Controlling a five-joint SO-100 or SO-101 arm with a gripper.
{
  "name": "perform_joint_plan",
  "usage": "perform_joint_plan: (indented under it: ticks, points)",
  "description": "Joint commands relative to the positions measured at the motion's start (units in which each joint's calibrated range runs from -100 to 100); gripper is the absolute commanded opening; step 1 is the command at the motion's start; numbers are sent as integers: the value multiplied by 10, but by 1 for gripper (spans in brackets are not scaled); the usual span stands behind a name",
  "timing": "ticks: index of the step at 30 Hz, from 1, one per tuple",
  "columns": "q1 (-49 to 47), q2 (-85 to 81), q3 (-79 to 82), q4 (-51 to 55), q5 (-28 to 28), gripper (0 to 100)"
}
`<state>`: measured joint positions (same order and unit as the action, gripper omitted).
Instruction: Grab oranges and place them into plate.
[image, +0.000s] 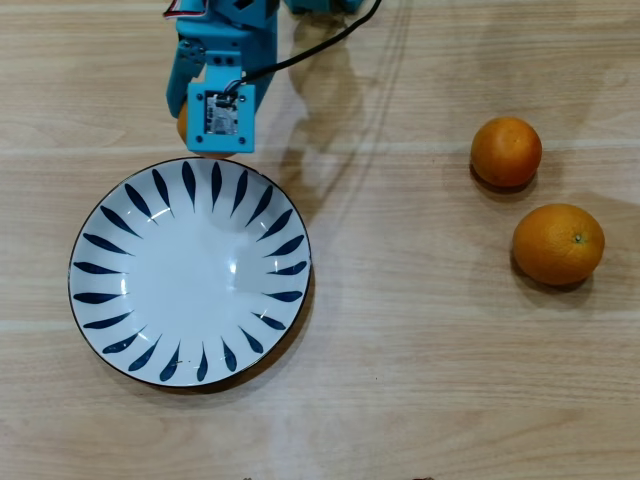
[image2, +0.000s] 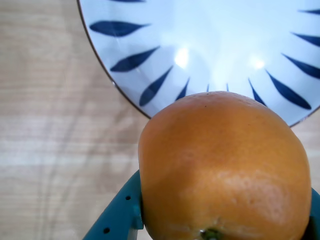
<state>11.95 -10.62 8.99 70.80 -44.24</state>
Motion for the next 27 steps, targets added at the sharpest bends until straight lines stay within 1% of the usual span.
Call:
perform_joint_plan:
  ticks: [1,7,13,15,18,20,25,27]
  points:
    - [-36,34,-27,-89,-8,25]
    - [-57,125,-31,-162,-8,25]
    - [-61,137,-31,-165,-6,41]
    - [-61,137,-32,-163,-8,43]
    - [-69,121,-41,-157,-6,44]
    - [-76,89,-52,-132,-4,44]
    - [-115,15,-131,13,-6,43]
    - [-141,-1,-165,56,-8,41]
